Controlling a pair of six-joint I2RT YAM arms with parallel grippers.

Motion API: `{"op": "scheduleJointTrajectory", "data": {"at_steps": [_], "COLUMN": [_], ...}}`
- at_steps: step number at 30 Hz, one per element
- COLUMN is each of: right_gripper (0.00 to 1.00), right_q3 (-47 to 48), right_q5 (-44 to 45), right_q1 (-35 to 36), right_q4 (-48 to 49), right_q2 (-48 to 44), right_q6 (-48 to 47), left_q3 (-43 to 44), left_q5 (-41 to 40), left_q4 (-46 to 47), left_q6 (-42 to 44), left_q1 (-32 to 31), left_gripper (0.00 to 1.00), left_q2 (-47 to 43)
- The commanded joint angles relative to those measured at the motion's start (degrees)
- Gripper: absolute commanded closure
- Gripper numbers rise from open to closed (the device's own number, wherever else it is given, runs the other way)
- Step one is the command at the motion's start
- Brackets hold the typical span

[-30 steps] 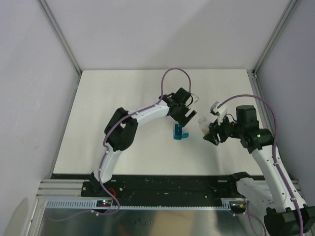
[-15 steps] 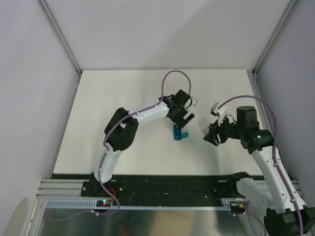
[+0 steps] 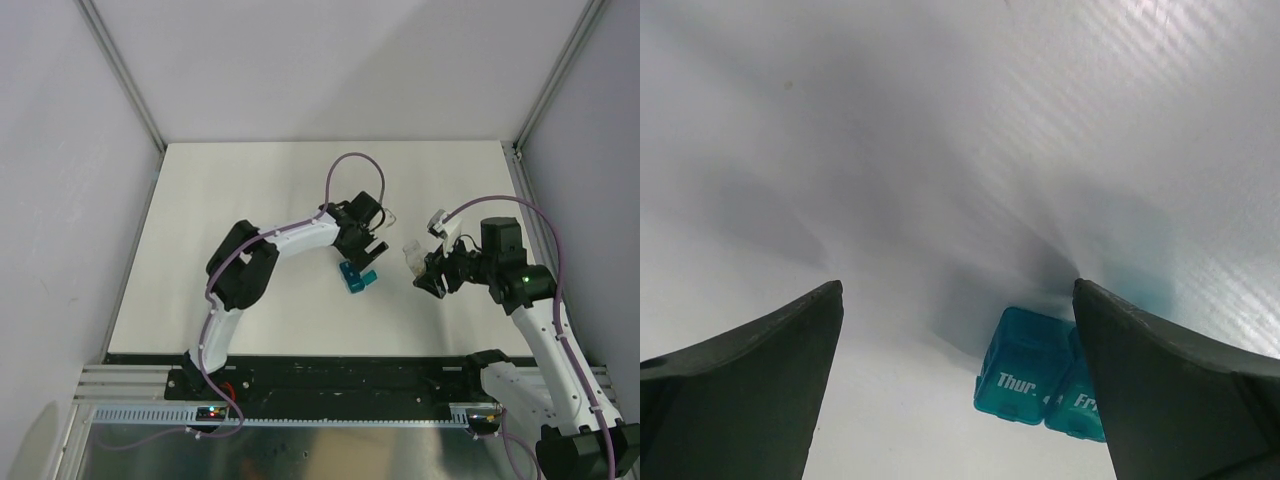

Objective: Sort the pills into containers

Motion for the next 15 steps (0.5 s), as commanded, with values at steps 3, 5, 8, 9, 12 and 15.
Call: {"op": "scheduleJointTrajectory", "data": {"at_steps": [3,5,8,9,12,15], "right_gripper": [1.0,1.0,1.0,1.0,1.0,1.0], "right_q3": [0.2,0.2,0.2,0.2,0.3,0.3], "right_q5": [-1.8,-1.9,-2.0,-2.0,-2.2,-2.3], "right_q1": [-0.3,-0.2,-0.2,-0.2,-0.3,-0.3], "right_q4": [1.8,1.9,2.0,2.0,2.1,2.4], "right_q2": [-0.6,-0.5,-0.3,-0.3,-0.2,0.1], "right_q6": [-0.2,-0.2,-0.2,-0.2,-0.2,-0.1], "left_q3": [-4.8,-6.1,-8.2,-8.8,-11.0,-13.2], "left_q5": [-2.2,-2.6,-3.0,-3.2,-3.4,-3.3], "left_q4": [-0.3,-0.3,-0.3,-0.3,-0.4,-0.3], "left_q6": [3.5,4.1,4.9,5.1,5.3,5.5], "left_q1": [-0.3,-0.1,0.3,0.5,1.5,2.3], "left_gripper": [0.0,0.0,0.0,0.0,0.0,0.0], "left_q2": [-6.1,-7.1,-8.8,-9.4,-10.9,-12.8]}}
